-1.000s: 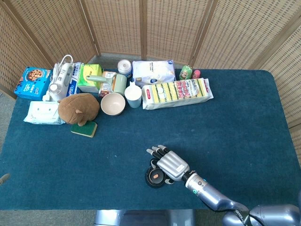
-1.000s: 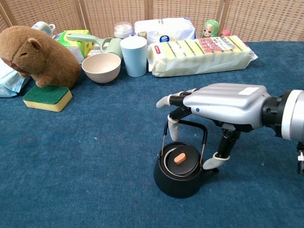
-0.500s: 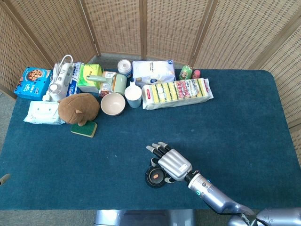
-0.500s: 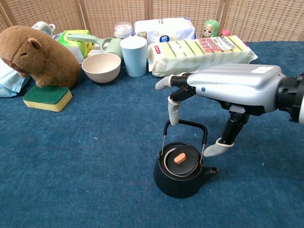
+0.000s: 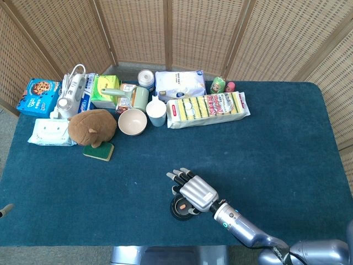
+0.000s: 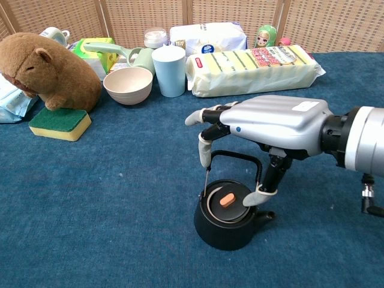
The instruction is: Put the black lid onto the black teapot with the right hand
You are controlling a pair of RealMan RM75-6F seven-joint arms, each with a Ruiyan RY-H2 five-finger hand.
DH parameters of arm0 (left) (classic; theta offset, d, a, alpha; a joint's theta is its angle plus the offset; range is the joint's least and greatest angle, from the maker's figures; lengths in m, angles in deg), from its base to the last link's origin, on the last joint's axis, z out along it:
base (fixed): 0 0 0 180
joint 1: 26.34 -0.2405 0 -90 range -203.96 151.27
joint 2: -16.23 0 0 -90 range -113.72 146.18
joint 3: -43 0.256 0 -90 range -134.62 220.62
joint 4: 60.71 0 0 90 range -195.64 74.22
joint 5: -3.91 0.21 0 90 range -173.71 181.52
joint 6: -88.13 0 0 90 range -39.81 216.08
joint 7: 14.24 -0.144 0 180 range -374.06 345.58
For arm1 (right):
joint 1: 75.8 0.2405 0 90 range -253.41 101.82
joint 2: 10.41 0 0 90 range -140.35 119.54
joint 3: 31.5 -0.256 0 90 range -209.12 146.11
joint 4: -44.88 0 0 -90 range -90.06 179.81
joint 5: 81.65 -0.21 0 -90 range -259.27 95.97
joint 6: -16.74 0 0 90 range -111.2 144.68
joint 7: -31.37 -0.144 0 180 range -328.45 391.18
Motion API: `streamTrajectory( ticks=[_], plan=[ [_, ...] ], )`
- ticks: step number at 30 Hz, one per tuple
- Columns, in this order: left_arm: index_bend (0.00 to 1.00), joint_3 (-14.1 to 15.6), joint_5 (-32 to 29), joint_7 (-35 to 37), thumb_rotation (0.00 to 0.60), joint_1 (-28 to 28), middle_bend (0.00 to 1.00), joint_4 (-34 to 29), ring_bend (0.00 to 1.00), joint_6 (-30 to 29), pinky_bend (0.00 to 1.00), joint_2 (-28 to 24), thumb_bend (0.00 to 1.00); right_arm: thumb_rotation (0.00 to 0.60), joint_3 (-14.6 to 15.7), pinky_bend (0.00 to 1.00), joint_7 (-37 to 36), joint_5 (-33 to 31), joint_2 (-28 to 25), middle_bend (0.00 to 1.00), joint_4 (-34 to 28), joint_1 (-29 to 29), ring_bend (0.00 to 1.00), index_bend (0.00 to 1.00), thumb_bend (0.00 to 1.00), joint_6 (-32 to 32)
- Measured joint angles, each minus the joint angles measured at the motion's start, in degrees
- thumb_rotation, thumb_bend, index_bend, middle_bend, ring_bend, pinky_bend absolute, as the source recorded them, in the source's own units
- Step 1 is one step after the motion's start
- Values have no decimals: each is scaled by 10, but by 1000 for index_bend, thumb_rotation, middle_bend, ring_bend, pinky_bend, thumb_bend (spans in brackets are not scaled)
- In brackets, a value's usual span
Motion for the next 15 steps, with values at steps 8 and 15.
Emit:
streamTrajectory(
  ticks=[8, 15],
  plan=[
    [0, 1, 2, 0, 600, 0, 0, 0, 0, 0, 0, 0, 72, 600, 6, 0, -8, 3, 2, 29, 12, -4, 1, 342, 177, 0],
    [0, 1, 1, -2, 600, -1, 0, -1, 0, -1, 0, 1, 71, 600, 6, 0, -15, 4, 5, 30, 22, -4, 2, 342, 177, 3]
  ],
)
